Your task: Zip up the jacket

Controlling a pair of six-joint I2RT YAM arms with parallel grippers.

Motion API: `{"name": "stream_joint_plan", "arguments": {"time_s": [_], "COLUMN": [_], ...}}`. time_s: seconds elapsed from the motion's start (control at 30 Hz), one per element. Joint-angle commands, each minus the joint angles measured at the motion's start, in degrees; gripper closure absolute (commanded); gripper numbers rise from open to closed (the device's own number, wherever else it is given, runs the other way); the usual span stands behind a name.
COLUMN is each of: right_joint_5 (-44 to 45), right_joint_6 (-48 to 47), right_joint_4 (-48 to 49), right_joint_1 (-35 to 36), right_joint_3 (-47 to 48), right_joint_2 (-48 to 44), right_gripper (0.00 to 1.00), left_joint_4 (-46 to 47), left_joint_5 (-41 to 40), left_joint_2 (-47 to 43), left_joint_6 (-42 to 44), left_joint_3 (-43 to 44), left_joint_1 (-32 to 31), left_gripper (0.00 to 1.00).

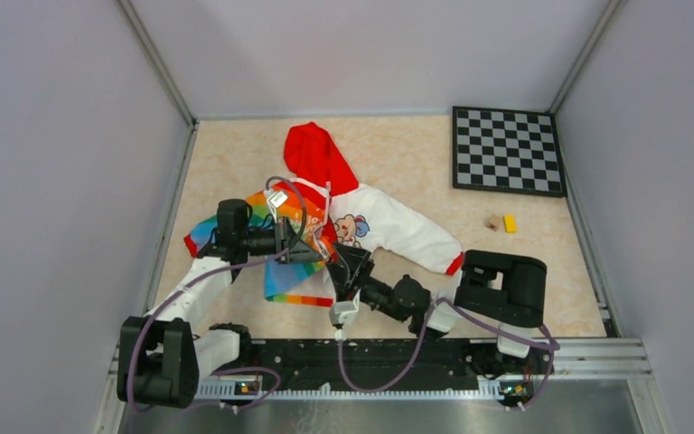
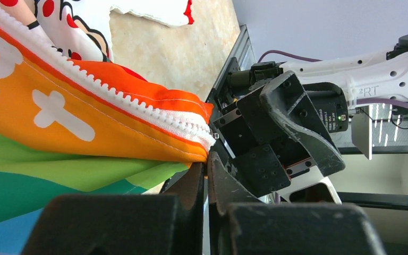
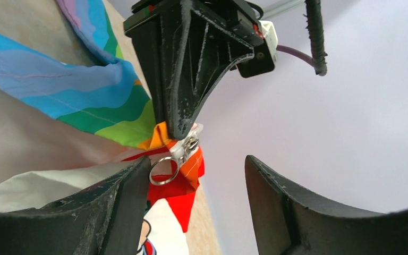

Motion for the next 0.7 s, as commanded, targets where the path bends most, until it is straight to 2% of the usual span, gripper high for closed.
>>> {"name": "stream_joint_plan", "arguments": {"time_s": [0.0,0.27,0.57,0.67], "right_joint_5": [-0.69,-1.21,-2.53,-2.67], "right_joint_6": [1.97,2.94,4.09,3.69], "right_joint_4": [10.83,10.87,10.85,10.81], "right_joint_1": [0.44,0.3,-0.1,-0.06], "right_joint_3": [-1.39,-1.56,-0.22,-0.25], "right_joint_2": [-2.64,-3.84,-2.47,-2.62], "right_gripper": [0.37,0.42,0.4,0.44], "left_joint_4": [2.48,2.48,2.39,2.39], "left_joint_5": [1.05,1.17,1.36,1.41], "left_joint_2": [0.02,0.03,-0.51,-0.51], "left_joint_6": [-0.22,-0.37,-0.56,-0.49], "left_joint_3": [-0.33,-0.43,-0.5,-0.51], "left_joint_1": [0.29,0.29,0.29,0.29], "left_gripper": [1.0,1.0,1.0,1.0]}}
